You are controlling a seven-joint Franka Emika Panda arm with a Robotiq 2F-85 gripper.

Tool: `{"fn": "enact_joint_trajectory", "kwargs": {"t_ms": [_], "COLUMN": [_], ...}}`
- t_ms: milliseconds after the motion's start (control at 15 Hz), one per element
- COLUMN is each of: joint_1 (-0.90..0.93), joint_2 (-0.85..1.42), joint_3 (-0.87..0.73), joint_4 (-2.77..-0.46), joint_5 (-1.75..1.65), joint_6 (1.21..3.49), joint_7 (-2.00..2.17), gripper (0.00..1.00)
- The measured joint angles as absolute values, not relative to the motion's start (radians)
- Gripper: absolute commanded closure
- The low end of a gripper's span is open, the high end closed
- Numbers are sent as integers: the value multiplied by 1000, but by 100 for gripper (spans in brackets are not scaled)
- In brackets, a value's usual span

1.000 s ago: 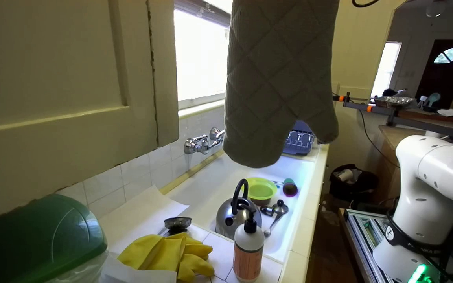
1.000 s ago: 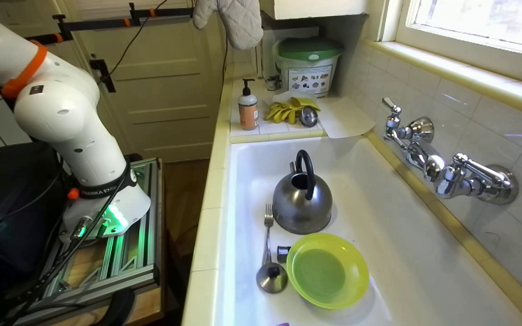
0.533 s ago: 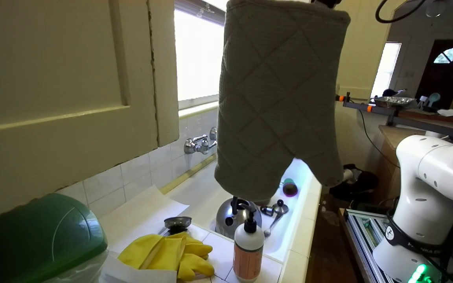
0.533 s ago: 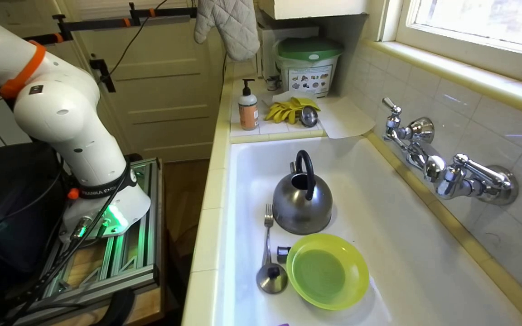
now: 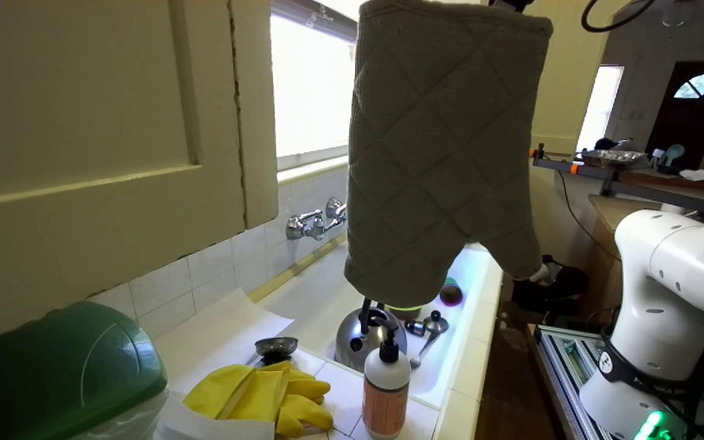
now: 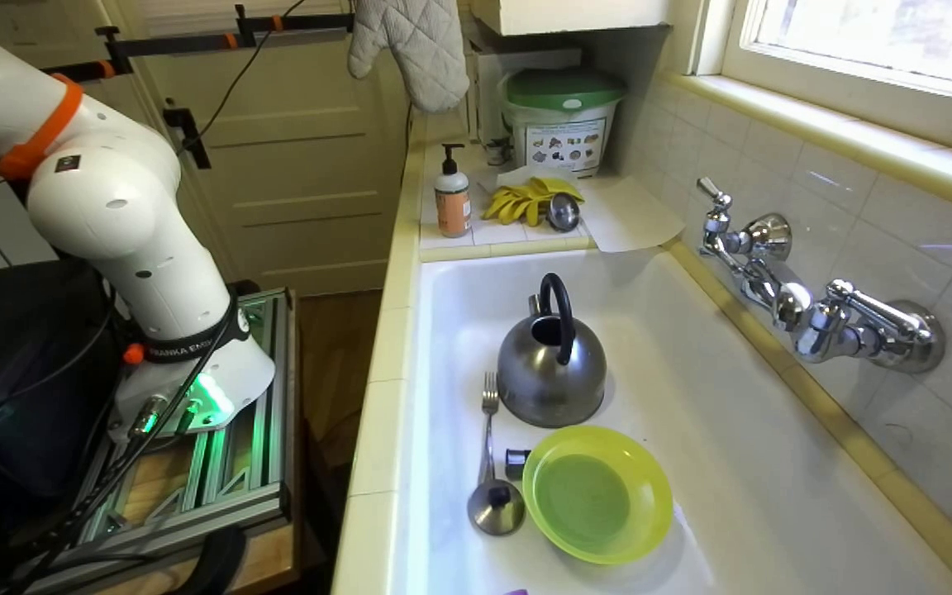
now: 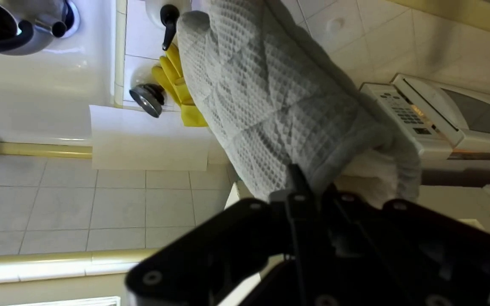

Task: Put the grey oven mitt on the left side of the countertop.

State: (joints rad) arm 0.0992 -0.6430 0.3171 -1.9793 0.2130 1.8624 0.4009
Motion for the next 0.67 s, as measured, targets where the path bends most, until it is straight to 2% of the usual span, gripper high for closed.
{"fn": "enact_joint_trajectory", "kwargs": {"t_ms": [667], "joint_1": [94], "joint_2": [-525], "joint_3": [438], "joint_4": [-2072], "joint_5": [192], "joint_6": [2063], "joint_7": [595], "gripper": [98]}}
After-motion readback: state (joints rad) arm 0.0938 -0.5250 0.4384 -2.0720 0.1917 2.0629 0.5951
